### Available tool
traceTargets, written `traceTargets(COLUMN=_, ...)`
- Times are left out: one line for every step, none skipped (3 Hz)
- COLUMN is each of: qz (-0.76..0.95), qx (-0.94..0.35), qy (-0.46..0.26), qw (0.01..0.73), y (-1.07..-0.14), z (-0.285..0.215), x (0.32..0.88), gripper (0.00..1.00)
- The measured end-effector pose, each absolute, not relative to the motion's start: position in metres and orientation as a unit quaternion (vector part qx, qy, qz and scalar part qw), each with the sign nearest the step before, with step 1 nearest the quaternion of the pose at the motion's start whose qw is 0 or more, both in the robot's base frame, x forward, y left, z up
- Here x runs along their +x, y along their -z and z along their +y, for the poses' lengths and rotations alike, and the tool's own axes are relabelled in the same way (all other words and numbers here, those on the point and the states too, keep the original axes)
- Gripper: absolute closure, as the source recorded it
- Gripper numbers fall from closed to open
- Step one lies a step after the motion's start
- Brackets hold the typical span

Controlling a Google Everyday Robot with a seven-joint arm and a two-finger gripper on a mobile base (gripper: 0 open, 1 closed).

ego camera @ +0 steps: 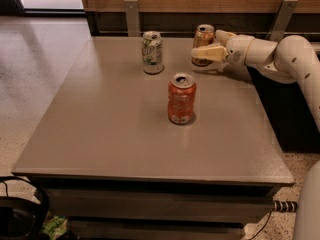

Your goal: Knock orange can over

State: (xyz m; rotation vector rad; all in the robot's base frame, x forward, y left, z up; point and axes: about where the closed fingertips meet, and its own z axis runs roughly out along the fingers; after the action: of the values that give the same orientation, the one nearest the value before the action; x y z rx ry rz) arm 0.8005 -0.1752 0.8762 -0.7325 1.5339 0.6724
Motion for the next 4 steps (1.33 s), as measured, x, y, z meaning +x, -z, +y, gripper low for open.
traceTargets(qz=0.664, qx=-0.319, qy=-0.293, qw=0.61, y=-0.876, z=-0.172, x=0.801, gripper=0.38)
traceTargets(qz=0.663, qx=-0.32, qy=-0.295, qw=0.609, y=-0.875, z=-0.167, x=0.802, gripper=0.69)
traceTargets(qz=0.663, qx=-0.321, qy=-0.297, qw=0.608, y=-0.875, z=-0.164, x=0.802, gripper=0.92)
traceTargets(qz=0.662, qx=-0.322, qy=-0.298, qw=0.607, y=-0.875, z=-0.161, x=0.802, gripper=1.0)
